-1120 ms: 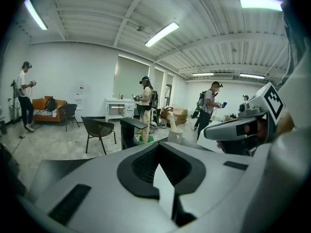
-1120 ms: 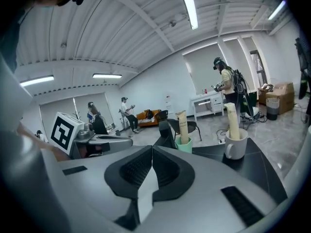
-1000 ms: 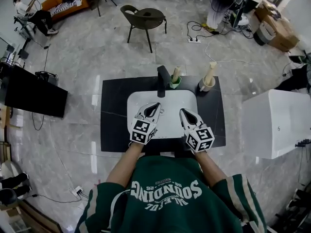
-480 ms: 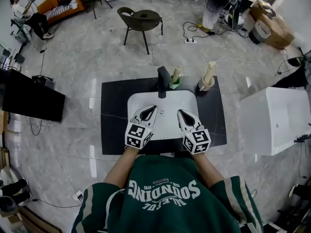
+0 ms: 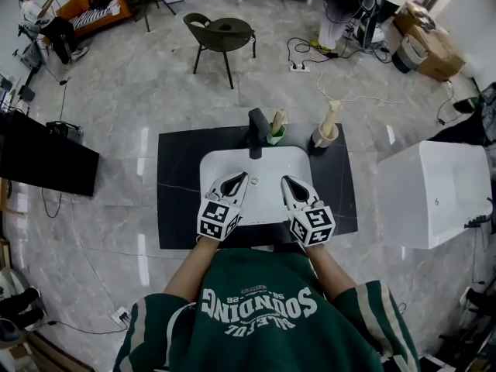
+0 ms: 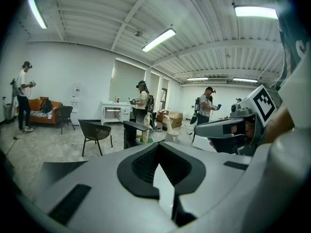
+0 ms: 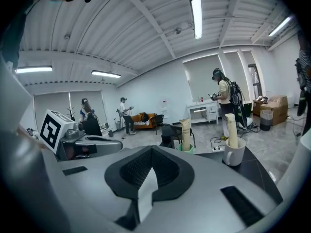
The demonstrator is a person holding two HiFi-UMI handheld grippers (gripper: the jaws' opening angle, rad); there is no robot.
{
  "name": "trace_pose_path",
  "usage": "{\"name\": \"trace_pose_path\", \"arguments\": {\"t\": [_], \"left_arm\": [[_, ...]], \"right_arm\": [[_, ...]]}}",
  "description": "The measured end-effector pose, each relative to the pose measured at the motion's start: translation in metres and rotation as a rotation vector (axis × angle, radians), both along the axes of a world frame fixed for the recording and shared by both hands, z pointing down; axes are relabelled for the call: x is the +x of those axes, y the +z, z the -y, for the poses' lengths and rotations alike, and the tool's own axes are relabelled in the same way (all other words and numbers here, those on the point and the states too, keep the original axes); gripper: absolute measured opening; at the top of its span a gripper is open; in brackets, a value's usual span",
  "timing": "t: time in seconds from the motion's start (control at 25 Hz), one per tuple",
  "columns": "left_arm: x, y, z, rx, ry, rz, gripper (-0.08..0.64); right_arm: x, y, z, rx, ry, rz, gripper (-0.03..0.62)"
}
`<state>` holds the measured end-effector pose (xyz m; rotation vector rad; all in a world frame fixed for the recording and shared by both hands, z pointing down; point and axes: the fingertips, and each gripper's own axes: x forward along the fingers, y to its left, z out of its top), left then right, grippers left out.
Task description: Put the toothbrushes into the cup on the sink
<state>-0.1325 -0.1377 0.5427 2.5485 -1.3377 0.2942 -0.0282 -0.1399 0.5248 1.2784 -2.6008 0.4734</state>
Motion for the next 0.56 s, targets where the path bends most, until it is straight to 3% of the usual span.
{"name": "trace_pose_path", "arguments": {"t": [0.56], "left_arm": [[-0.0046,0.0062,-0.0083,-0.024,-0.016,-0.005,0.011]], "right_arm": [[-0.0012,0.0029,-0.0032,-0.025,-0.039,-0.041,0.040]]}}
